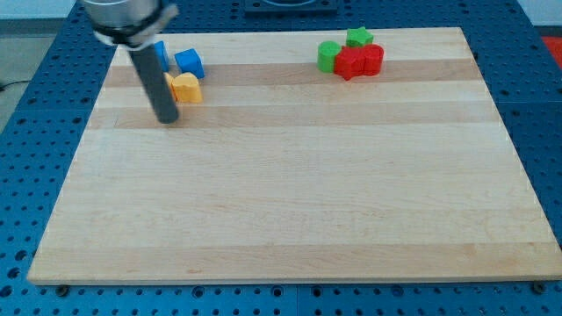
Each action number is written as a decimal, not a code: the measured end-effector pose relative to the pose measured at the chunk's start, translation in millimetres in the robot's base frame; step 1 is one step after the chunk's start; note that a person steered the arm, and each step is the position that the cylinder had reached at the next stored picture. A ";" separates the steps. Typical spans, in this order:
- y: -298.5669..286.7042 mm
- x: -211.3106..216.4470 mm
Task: Drag the yellow blocks below the blue blocks
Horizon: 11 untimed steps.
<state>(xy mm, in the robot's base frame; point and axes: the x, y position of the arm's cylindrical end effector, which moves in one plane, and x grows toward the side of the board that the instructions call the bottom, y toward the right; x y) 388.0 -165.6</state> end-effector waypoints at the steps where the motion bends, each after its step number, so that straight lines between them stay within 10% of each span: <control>1: 34.4 -12.0; 6: 86.0 -62.1; 9: 17.4 -75.0; 11: 26.4 2.3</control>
<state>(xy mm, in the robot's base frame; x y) 390.3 -139.2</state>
